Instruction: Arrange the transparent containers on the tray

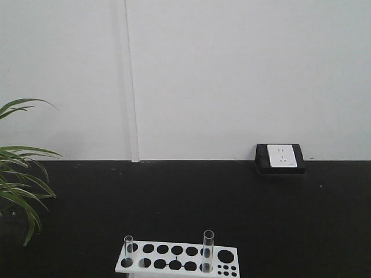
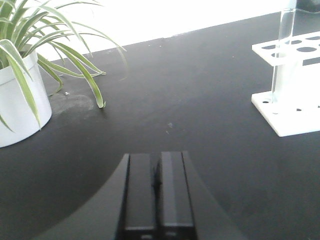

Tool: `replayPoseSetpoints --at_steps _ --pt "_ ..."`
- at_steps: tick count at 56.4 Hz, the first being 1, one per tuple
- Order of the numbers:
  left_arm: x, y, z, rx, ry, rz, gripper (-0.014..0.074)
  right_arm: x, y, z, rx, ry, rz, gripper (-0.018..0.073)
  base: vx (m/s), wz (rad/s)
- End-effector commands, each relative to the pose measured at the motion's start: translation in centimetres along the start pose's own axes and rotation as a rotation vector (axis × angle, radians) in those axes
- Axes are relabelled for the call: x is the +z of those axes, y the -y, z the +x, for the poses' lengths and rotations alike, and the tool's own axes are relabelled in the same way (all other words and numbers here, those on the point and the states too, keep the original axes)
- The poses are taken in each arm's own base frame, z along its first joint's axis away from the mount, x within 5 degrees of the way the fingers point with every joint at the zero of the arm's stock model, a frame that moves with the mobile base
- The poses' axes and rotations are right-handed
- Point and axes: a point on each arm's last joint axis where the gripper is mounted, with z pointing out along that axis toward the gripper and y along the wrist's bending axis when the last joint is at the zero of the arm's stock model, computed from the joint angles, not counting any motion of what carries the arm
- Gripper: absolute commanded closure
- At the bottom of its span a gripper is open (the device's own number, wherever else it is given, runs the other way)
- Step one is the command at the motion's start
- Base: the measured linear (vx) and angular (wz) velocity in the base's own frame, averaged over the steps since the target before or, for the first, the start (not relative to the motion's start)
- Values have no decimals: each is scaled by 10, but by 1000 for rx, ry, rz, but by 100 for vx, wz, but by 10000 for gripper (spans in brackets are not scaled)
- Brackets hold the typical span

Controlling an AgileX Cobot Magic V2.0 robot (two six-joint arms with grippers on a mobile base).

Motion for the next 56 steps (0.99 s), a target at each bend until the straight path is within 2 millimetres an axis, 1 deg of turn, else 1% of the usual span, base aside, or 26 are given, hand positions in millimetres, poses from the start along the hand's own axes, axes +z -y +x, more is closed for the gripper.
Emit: replayPoseSetpoints --at_steps 1,28,35,46,49,56 --pt "1 1 2 -2 72 3 603 0 0 -5 -12 80 -2 571 0 0" --pt "1 1 2 -2 72 3 603 0 0 -5 -12 80 -2 571 0 0" --pt "1 0 2 43 73 -5 603 0 0 -5 -12 80 -2 571 0 0" --pt "1 0 2 50 75 -6 603 0 0 -5 -12 80 -2 571 0 0" --pt "1 0 0 65 98 -7 603 0 0 -5 -12 80 -2 571 0 0" --pt "-1 1 -11 58 213 -6 603 0 0 -6 -3 96 -4 571 0 0"
